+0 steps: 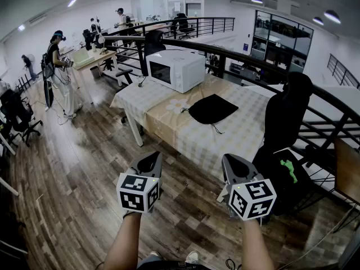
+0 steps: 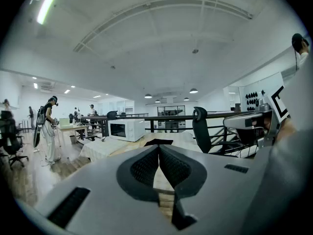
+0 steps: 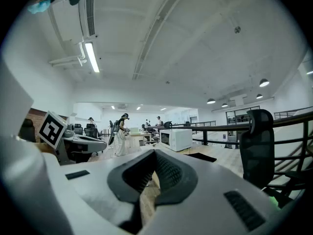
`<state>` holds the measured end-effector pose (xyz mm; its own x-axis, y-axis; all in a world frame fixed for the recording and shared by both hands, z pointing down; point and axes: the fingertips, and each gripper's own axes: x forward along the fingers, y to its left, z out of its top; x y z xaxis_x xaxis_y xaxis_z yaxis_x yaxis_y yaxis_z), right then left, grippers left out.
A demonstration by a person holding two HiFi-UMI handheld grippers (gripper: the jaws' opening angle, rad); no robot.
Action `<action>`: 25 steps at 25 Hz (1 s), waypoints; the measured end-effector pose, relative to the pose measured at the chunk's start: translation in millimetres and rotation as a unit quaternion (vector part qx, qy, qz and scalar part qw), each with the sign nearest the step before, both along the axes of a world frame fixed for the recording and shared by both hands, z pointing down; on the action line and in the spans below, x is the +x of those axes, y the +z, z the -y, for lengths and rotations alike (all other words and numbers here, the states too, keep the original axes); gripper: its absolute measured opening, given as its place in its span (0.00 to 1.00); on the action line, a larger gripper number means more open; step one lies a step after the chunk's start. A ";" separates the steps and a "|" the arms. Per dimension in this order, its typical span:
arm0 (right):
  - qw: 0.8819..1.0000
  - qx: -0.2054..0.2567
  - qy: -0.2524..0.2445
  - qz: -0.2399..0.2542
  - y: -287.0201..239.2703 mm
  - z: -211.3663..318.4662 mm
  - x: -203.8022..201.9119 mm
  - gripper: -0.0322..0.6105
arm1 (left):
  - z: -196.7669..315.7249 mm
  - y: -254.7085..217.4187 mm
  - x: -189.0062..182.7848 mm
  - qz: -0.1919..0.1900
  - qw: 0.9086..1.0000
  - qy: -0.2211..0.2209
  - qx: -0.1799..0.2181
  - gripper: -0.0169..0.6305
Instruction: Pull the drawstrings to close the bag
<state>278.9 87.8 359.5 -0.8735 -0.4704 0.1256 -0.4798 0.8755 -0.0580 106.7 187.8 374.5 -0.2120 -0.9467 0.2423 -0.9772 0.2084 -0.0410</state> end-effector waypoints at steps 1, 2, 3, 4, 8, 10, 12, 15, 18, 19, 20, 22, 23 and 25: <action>1.000 0.004 0.002 0.000 1.7 2.5 1.1 0.08 | 2.1 1.5 1.0 0.003 1.000 -0.004 0.000 0.07; 1.000 0.007 0.004 0.000 3.4 5.0 2.1 0.08 | 3.9 2.8 1.8 0.006 1.000 -0.008 0.000 0.07; 1.000 0.008 0.005 0.000 5.1 7.2 3.0 0.08 | 5.4 3.9 2.4 0.007 1.000 -0.012 0.000 0.07; 1.000 0.007 0.005 -0.001 6.8 9.1 3.6 0.08 | 6.5 4.8 2.6 0.007 1.000 -0.015 0.001 0.07; 1.000 0.000 -0.001 -0.002 11.8 15.6 1.6 0.09 | 11.9 8.9 2.2 -0.003 1.000 -0.018 -0.004 0.07; 1.000 -0.003 -0.003 -0.003 15.1 19.2 -1.5 0.09 | 16.4 11.9 1.6 -0.005 1.000 -0.017 -0.008 0.07; 1.000 -0.005 -0.005 -0.006 18.3 21.8 -4.7 0.09 | 20.4 14.2 0.4 -0.008 1.000 -0.016 -0.009 0.07; 1.000 -0.005 -0.003 -0.011 21.4 28.5 -8.8 0.09 | 29.2 16.9 -4.0 -0.016 1.000 -0.012 -0.007 0.07; 1.000 -0.003 0.008 -0.012 23.9 41.6 -15.8 0.09 | 44.7 20.3 -13.8 -0.017 1.000 -0.004 -0.006 0.07; 1.000 -0.002 0.012 -0.012 24.4 45.9 -19.3 0.09 | 50.6 21.5 -18.1 -0.018 1.000 0.000 -0.006 0.07; 1.000 -0.001 0.015 -0.013 25.1 50.2 -23.6 0.09 | 56.8 22.6 -22.9 -0.019 1.000 0.004 -0.005 0.07; 1.000 0.000 0.024 -0.017 27.4 59.8 -33.6 0.18 | 70.6 23.7 -34.0 -0.018 1.000 0.013 -0.003 0.07; 0.999 -0.001 0.029 -0.020 28.8 65.1 -39.1 0.24 | 78.1 23.4 -40.3 -0.016 1.000 0.018 -0.002 0.08; 0.999 -0.004 0.043 -0.023 30.7 76.3 -50.6 0.24 | 93.8 21.9 -54.6 -0.016 0.999 0.031 -0.001 0.10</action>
